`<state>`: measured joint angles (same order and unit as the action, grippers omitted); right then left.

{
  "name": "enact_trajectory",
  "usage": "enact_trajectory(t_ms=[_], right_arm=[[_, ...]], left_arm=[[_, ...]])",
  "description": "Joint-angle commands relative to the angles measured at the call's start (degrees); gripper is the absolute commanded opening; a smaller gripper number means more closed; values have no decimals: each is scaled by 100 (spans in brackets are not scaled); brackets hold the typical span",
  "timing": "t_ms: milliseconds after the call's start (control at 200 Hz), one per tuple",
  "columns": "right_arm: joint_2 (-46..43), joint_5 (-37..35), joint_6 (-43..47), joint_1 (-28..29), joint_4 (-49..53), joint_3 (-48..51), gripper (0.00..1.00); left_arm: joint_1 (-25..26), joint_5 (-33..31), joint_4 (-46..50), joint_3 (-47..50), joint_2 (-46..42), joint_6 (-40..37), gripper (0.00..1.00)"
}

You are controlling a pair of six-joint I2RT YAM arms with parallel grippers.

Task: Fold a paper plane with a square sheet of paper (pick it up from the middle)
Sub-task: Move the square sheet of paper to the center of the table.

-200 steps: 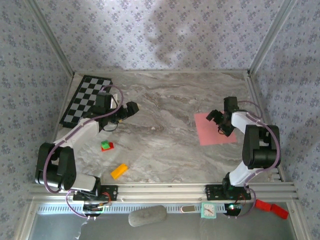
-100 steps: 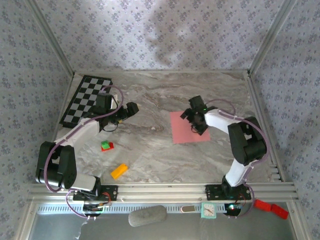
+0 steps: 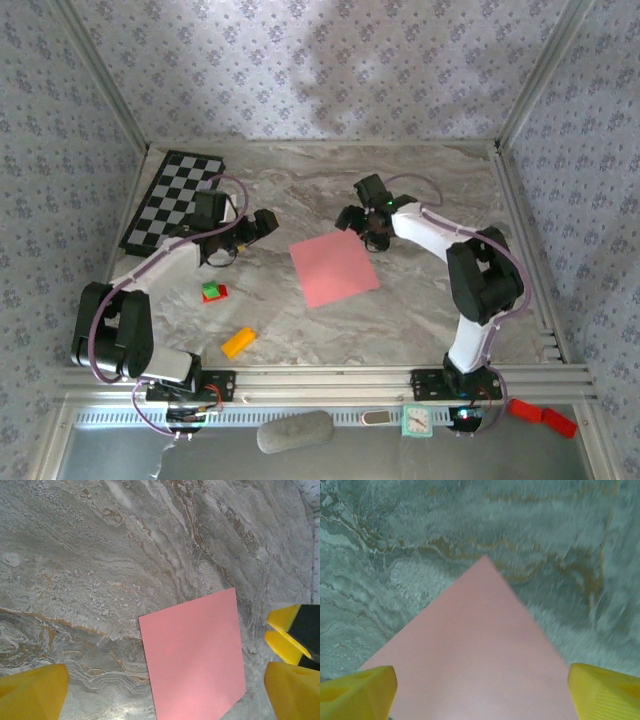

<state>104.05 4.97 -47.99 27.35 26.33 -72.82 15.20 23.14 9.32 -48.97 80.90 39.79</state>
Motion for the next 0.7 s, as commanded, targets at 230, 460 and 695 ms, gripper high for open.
enact_trajectory(t_ms=[230, 460, 695], right_arm=[[912, 1041, 2832, -10, 946, -1068, 83], [1553, 928, 3031, 116, 1210, -1759, 80], [1957, 929, 2882, 165, 1223, -2017, 79]], left_arm=[[149, -63, 108, 32, 56, 164, 100], [177, -84, 130, 20, 127, 204, 100], [193, -81, 175, 27, 153, 213, 100]])
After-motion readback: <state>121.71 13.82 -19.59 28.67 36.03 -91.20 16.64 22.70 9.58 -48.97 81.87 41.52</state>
